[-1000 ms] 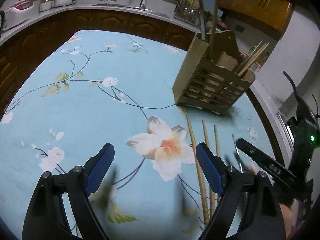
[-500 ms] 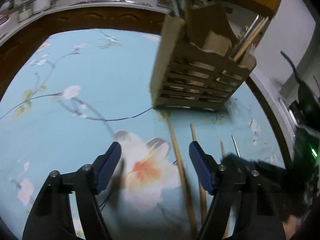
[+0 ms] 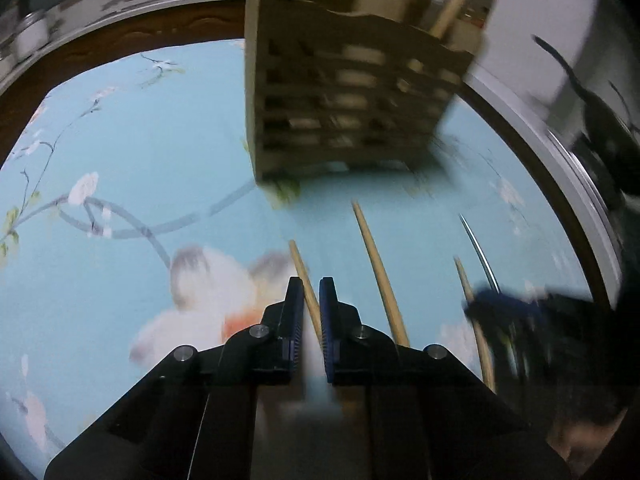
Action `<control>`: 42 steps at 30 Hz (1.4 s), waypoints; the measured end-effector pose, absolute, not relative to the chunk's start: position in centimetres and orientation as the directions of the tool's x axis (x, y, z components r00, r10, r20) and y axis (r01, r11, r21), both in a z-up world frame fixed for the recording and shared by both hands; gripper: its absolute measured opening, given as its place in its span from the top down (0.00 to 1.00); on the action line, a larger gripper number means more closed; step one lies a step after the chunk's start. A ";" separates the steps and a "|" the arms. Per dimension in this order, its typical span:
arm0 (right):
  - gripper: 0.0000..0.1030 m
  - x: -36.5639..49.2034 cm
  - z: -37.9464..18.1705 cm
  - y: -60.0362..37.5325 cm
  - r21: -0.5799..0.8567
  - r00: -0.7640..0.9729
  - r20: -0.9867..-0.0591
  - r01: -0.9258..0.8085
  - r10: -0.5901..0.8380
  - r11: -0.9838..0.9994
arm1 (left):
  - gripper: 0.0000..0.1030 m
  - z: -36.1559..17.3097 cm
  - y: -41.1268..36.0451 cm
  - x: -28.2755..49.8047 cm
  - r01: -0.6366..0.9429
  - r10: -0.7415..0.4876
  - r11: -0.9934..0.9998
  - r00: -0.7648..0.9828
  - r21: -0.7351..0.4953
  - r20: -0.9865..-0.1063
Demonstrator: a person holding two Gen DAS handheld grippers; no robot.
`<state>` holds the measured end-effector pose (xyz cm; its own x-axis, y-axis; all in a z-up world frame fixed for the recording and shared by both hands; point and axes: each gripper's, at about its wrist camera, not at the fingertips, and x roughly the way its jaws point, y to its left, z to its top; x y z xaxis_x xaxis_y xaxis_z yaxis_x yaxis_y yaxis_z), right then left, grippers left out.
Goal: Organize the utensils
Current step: 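Close the left tool on its chopstick while the right tool closes on its chopstick, lifting, then carry the chopstick in the left tool while the right tool carries its chopstick over the holder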
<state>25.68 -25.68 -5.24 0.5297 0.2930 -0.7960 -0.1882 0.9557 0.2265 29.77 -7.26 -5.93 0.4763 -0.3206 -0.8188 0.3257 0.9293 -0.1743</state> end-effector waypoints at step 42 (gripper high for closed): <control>0.95 20.1 5.5 -25.9 0.336 0.698 -0.594 -0.236 0.400 0.912 | 0.96 5.4 -0.3 20.1 0.311 -0.434 0.901 0.648 -0.303 -0.626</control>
<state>20.06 -25.90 5.50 0.6980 0.3995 -0.5943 -0.2359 0.9119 0.3360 20.13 -0.30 5.35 0.6480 -0.4345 -0.6256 0.3113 0.9007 -0.3031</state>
